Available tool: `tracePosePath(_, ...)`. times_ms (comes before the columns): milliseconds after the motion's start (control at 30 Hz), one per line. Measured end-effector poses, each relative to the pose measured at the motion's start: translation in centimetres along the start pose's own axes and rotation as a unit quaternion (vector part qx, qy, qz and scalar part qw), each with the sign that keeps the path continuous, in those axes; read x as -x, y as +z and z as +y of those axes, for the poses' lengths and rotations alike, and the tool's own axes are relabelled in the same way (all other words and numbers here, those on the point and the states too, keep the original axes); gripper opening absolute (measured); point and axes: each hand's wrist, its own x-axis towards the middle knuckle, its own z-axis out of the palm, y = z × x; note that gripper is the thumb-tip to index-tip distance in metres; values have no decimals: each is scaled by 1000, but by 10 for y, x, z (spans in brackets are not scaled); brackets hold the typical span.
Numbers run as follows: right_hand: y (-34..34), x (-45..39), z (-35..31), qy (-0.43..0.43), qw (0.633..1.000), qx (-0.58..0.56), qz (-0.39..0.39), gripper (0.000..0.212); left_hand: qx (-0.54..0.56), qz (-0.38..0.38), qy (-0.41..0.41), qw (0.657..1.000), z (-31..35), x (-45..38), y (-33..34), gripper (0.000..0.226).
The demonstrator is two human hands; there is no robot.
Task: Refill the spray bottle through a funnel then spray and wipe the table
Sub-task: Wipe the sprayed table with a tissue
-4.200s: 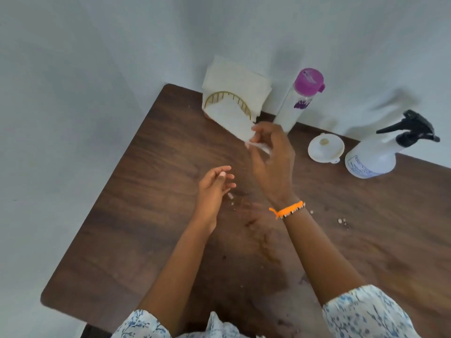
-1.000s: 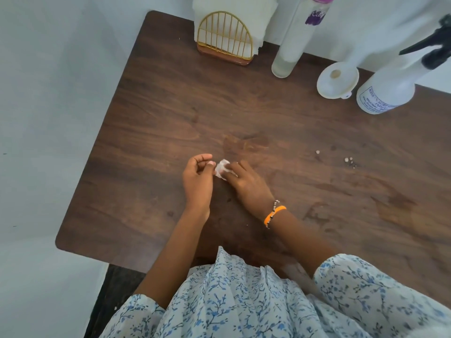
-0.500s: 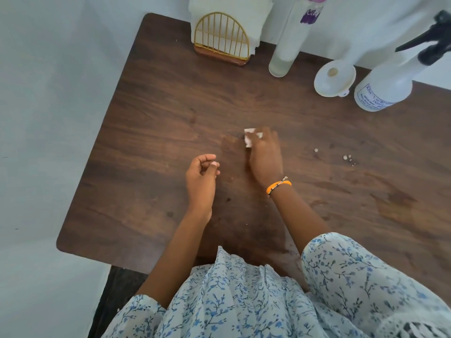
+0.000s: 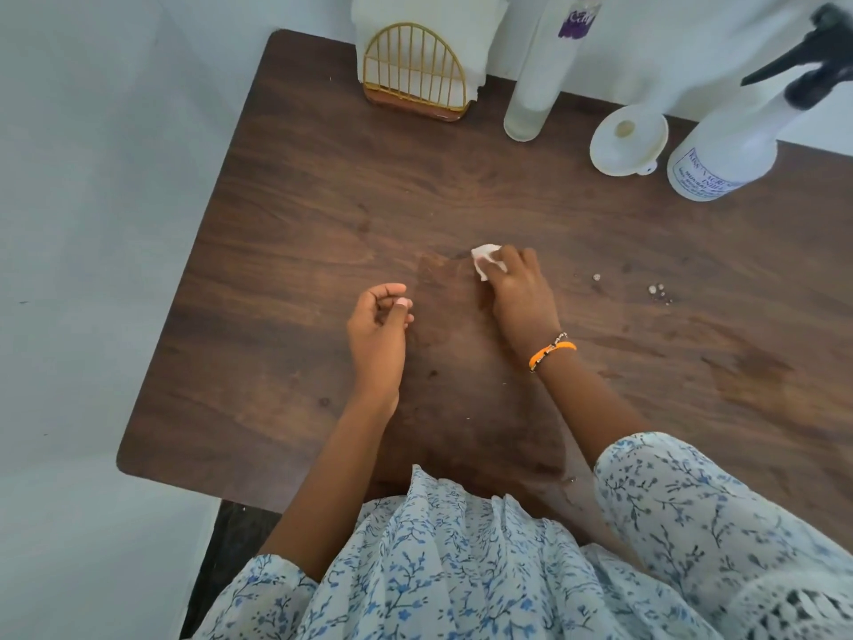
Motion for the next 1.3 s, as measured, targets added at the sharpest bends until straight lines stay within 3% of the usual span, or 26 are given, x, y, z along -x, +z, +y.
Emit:
tracePosePath(67,3,6,-10,31,999,-8,6,38,2,-3,1,1000,0,2,1,16)
tracePosePath(200,13,58,-35,-182,983,-7,0,31,-6,-18,-4,1000,-1,3,7,15)
tracePosePath(267,9,76,-30,-193,981,-8,-15,34,-18,-37,4,999,-1,3,13,14)
tracePosePath(333,5,76,-13,-130,991,-28,5,37,-32,-67,8,997,-3,4,20,14)
tracePosePath(400,0,72,6,-10,995,-69,67,33,-54,-100,9,993,-5,9,30,15)
tracePosePath(500,-11,70,39,126,978,-98,131,43,-85,-151,15,985,-8,19,50,18)
tracePosePath(567,-22,73,63,187,958,-115,182,46,-104,-186,22,977,-9,25,65,21)
tracePosePath(667,-38,79,106,327,897,-155,252,44,-127,-230,25,965,-8,33,82,23)
tracePosePath(767,-43,81,136,407,859,-173,259,41,-141,-247,26,958,-6,38,94,23)
tracePosePath(833,-41,73,144,423,863,-160,227,41,-147,-249,25,957,-6,39,99,23)
tracePosePath(933,-31,54,131,379,900,-130,174,43,-157,-238,26,958,-8,36,102,25)
tracePosePath(1100,-13,34,76,209,968,-96,105,34,-166,-220,29,961,-15,30,103,28)
tracePosePath(1167,-11,41,60,131,983,-87,91,30,-167,-216,29,962,-18,29,103,29)
tracePosePath(1300,-15,63,77,68,995,-54,42,40,-177,-222,22,959,-22,32,105,27)
